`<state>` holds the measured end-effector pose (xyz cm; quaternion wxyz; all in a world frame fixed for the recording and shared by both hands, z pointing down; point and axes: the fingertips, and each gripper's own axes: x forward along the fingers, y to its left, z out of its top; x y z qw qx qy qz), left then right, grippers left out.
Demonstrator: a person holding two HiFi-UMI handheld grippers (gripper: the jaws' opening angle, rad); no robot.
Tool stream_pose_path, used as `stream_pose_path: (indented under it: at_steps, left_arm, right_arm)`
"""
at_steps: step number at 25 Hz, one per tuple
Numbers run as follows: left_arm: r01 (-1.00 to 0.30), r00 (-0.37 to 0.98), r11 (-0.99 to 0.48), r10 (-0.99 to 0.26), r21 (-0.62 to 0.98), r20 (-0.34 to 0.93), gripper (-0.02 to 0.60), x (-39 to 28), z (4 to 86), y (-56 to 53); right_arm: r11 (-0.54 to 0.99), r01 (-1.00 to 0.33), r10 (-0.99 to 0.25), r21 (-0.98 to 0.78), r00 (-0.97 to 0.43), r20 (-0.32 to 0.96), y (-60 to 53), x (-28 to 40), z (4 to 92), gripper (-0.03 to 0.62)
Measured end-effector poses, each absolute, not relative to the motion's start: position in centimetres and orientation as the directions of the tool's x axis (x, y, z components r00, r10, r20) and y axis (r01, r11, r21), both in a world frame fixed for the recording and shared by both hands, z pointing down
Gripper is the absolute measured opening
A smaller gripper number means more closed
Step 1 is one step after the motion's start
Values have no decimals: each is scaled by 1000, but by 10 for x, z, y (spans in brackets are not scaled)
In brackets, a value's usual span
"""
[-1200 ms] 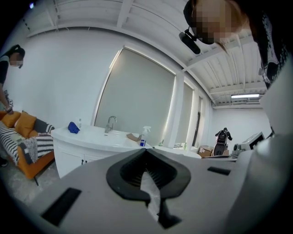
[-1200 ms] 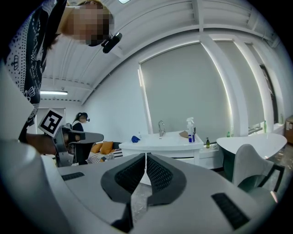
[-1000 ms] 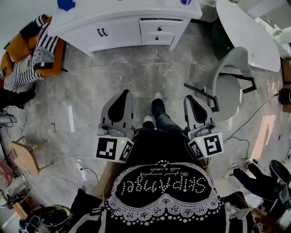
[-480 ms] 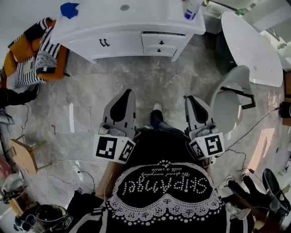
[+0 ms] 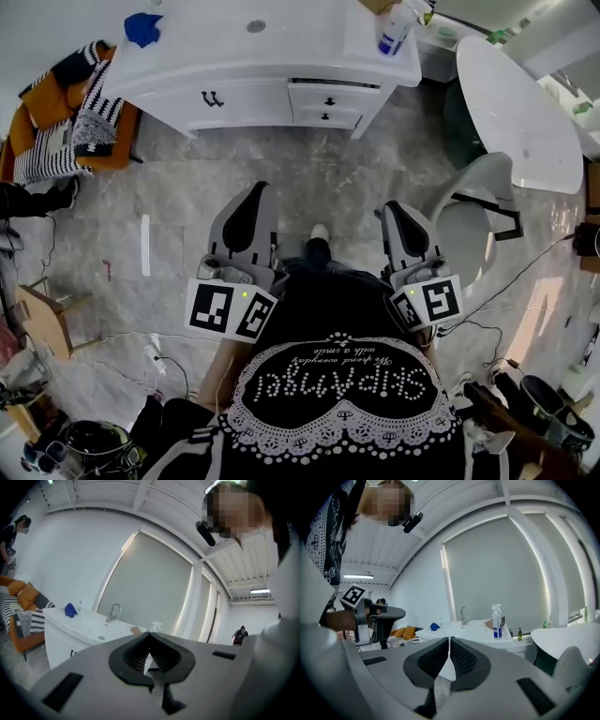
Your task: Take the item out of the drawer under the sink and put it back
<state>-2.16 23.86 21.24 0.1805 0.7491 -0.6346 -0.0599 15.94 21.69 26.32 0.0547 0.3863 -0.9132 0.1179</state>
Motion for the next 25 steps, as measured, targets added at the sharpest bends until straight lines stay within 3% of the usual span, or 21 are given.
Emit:
stream_pose_path:
  at_steps: [13,25]
  left_arm:
    - [-926,227,-172,-965,337,131,5,-15,210,225]
    - [-916,283,-213,-944,341,170,5,-49,212,150]
  right_arm:
    - [652,-731,-704,-202,-682,198,202,163,268,26]
    - [614,-761,-723,-210,-649,237,142,125,265,26]
